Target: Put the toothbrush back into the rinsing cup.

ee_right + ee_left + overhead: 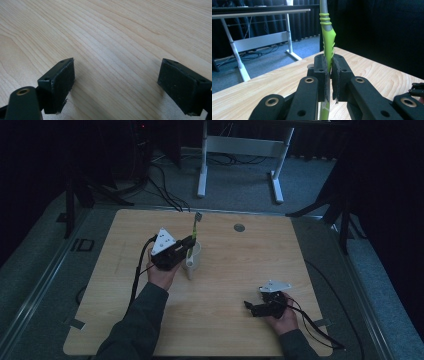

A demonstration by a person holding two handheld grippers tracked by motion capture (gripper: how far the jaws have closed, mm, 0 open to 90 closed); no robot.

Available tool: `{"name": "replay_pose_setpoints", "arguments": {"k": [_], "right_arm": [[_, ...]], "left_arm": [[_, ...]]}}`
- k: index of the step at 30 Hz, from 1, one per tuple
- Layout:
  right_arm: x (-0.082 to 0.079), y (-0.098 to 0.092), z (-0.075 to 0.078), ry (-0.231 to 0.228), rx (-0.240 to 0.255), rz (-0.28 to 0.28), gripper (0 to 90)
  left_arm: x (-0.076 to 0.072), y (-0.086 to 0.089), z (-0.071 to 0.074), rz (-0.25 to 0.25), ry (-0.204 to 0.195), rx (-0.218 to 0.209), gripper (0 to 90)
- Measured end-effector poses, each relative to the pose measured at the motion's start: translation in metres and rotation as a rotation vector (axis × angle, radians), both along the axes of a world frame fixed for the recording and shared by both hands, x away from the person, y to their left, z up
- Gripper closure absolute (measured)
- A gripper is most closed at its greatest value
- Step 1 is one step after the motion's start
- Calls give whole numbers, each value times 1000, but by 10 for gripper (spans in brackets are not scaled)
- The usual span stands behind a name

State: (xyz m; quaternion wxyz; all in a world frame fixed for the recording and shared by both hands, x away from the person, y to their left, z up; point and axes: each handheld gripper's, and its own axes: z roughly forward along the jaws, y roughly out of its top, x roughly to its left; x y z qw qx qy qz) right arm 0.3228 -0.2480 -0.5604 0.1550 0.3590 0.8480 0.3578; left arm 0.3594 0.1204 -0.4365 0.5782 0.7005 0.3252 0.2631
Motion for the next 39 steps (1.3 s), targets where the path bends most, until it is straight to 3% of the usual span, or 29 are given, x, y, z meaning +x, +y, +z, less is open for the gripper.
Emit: {"name": "replay_pose_setpoints", "arguments": {"k": [14, 39], "right_arm": [[0, 0, 0, 0, 0, 0, 135], [0, 0, 0, -1, -1, 1, 135]], "left_arm": [[-4, 4, -13, -10, 29, -44, 830], [-2, 5, -35, -8, 68, -33, 822]]}}
